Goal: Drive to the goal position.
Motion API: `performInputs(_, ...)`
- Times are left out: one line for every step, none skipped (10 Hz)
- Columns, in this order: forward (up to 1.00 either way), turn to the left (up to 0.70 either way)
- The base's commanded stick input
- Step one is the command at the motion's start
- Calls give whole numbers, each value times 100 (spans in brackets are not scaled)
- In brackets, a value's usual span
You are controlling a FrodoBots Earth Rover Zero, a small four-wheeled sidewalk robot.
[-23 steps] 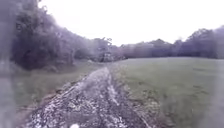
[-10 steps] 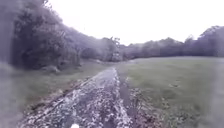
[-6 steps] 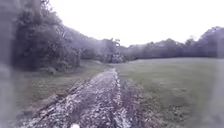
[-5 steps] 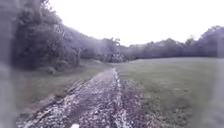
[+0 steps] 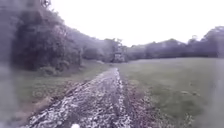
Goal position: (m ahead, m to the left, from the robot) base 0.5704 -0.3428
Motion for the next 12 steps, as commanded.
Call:
performInputs(70,22)
performInputs(70,35)
performInputs(70,35)
performInputs(70,35)
performInputs(70,35)
performInputs(70,35)
performInputs(70,35)
performInputs(70,35)
performInputs(70,30)
performInputs(70,14)
performInputs(70,0)
performInputs(70,0)
